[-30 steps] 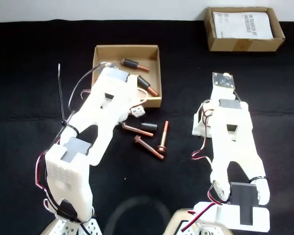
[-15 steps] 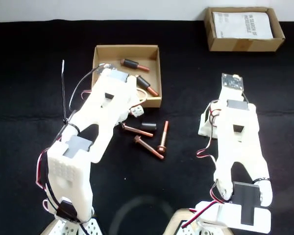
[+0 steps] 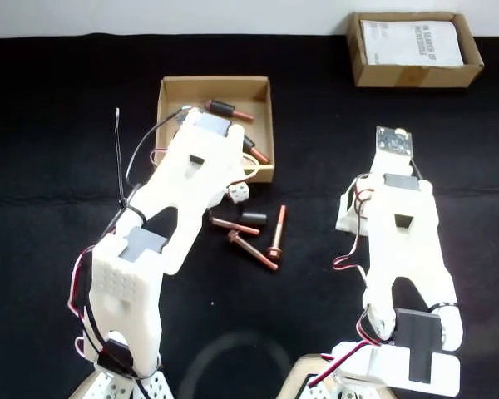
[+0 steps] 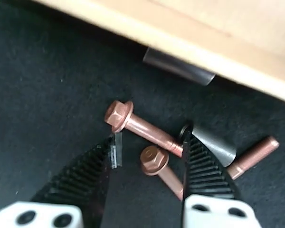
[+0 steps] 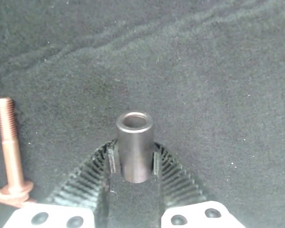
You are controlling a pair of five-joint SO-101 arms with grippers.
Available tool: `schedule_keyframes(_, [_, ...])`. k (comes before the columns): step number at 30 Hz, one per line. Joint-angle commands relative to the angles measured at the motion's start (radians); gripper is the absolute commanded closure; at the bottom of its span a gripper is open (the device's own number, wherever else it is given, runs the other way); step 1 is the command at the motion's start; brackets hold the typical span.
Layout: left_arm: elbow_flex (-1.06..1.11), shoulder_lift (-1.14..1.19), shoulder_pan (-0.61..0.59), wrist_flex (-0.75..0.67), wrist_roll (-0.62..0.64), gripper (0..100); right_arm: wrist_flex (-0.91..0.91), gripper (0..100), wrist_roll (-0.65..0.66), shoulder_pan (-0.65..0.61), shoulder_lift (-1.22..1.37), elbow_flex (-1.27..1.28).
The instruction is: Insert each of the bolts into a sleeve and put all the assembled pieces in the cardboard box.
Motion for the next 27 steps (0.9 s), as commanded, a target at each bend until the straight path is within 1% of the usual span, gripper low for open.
schedule_keyframes(1, [-0.042, -0.027, 0.007, 0.035, 0.009, 79, -0.01, 99.0, 0.044, 0.012, -0.042, -0.004])
schedule_keyframes(6, [-0.053, -0.025, 0.001, 0.063, 0.009, 79, -0.012, 99.0, 0.048, 0.013, -0.042, -0.004])
schedule_keyframes(13, [-0.028, -0.013, -0.053, 0.057, 0.009, 79, -0.012, 99.0, 0.049, 0.013, -0.036, -0.004])
schedule_keyframes(16, [-0.008, 0.013, -0.053, 0.057, 0.037, 79, -0.012, 99.0, 0.049, 0.013, 0.005, -0.013])
schedule_keyframes(22, [-0.015, 0.134, -0.044, 0.058, 0.041, 79, -0.012, 99.0, 0.049, 0.013, 0.054, -0.028])
schedule_keyframes(27, [-0.016, 0.188, -0.002, 0.058, 0.043, 79, -0.012, 99.0, 0.049, 0.015, 0.053, -0.05])
